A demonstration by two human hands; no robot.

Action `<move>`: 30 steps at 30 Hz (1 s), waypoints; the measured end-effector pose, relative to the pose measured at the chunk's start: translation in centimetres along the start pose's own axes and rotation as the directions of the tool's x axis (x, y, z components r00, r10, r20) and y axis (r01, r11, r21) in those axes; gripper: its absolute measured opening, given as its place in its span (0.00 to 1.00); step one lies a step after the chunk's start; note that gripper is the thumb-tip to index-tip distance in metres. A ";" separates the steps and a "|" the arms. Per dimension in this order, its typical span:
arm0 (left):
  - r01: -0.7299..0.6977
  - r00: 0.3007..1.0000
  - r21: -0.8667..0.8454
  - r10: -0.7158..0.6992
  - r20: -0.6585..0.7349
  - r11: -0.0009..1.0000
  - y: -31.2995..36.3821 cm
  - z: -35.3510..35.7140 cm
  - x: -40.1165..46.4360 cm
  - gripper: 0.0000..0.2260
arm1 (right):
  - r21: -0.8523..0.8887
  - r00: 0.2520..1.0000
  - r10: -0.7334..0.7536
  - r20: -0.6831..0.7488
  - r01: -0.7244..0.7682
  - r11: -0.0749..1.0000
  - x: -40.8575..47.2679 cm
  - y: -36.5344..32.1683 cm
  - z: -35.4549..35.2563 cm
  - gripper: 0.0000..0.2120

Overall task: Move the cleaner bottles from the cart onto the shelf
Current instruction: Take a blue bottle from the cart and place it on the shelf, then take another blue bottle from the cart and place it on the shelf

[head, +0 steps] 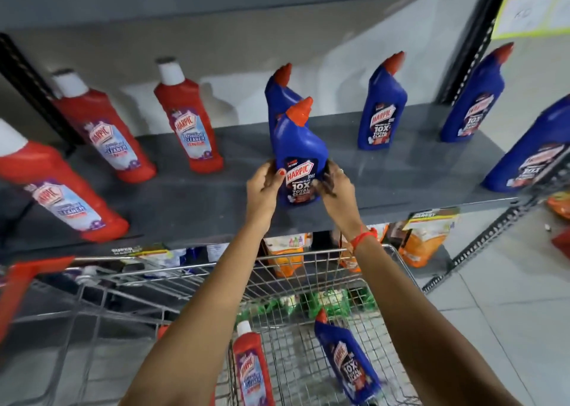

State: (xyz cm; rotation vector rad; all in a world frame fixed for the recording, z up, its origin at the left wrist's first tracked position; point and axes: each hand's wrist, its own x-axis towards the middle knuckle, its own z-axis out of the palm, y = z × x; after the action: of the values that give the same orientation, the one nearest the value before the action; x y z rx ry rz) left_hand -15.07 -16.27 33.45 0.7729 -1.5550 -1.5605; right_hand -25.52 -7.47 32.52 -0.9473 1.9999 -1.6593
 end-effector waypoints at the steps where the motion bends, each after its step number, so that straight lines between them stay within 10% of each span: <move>1: 0.012 1.000 0.003 -0.012 -0.001 1.000 -0.4 0.2 0.2 0.16 | -0.015 1.000 0.011 0.011 -0.011 1.000 0.4 0.2 -0.1 0.23; 12: -0.049 0.996 0.065 0.054 -0.074 0.997 -2.4 0.6 -0.6 0.15 | -0.021 0.998 0.011 0.067 -0.010 1.000 0.9 1.8 -0.1 0.23; 19: -0.214 0.903 0.051 0.218 -0.371 0.975 -5.1 2.3 -7.1 0.12 | -0.079 0.944 -0.097 -0.317 0.075 0.994 -6.7 6.1 -1.4 0.16; 22: -0.215 0.922 0.206 0.268 -0.279 0.955 -10.2 2.7 -11.7 0.10 | -0.201 0.961 0.001 -0.275 -0.058 0.978 -11.7 11.6 -2.4 0.13; 26: 0.241 0.966 0.341 -0.192 -0.170 0.909 -18.7 3.6 -16.8 0.08 | -0.412 0.922 0.387 -0.035 -0.366 0.834 -15.4 20.1 -3.1 0.14; 30: 0.750 0.529 -0.174 -0.736 -0.422 0.639 -25.5 3.3 -18.9 0.05 | -0.472 0.676 0.732 0.085 -0.619 0.627 -17.0 26.8 -4.1 0.16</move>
State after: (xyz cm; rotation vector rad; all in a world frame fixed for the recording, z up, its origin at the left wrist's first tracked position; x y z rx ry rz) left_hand -11.13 0.12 6.34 1.8687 -0.8928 -1.7252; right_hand -23.15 9.43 5.40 -0.3758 2.1535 -0.6578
